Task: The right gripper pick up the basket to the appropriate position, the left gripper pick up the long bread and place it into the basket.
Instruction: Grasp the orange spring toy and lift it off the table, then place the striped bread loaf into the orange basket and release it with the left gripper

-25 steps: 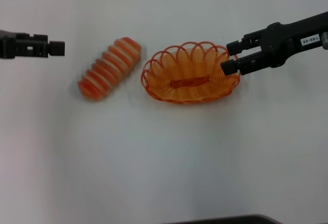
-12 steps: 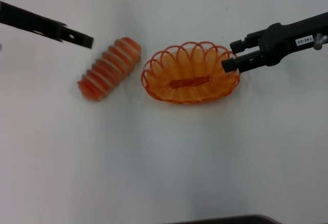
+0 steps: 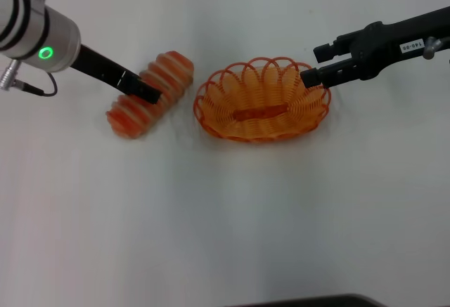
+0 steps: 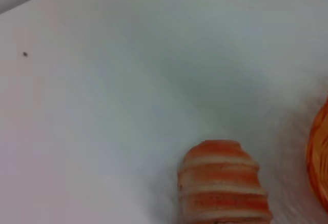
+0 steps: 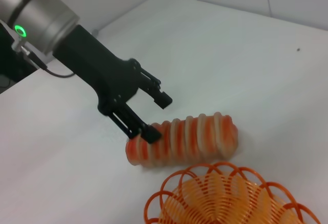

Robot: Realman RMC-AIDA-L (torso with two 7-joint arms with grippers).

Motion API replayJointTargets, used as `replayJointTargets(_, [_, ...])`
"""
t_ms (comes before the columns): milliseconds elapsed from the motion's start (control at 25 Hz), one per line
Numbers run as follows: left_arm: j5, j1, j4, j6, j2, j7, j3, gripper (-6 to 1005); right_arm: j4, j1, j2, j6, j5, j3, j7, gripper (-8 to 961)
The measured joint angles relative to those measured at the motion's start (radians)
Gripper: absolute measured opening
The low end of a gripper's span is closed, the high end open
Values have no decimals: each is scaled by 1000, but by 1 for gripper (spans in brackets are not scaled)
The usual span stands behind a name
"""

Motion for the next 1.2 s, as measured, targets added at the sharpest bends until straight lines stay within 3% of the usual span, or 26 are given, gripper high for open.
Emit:
replayJointTargets(520, [-3,-13,-100,-77,-1,-3,99,805,0,7,4,24,1,-11,5,760])
replayJointTargets(600, [-4,-7,-97,-83,-1,-3,115,744,0,7,4,25,1,-11,6,760])
replayJointTargets(760, [-5,9,-65,-79,-2,-3,124,621,0,6,5,26,1,-11,7,760])
replayJointTargets(1000, [-4,34,-6,-63,-2,-3,118,582,0,1,6,26,1,-11,7,759])
replayJointTargets(1200, [-5,88,141,-16,3,28,108,544,0,-7,-2,22,1,-4,7,753])
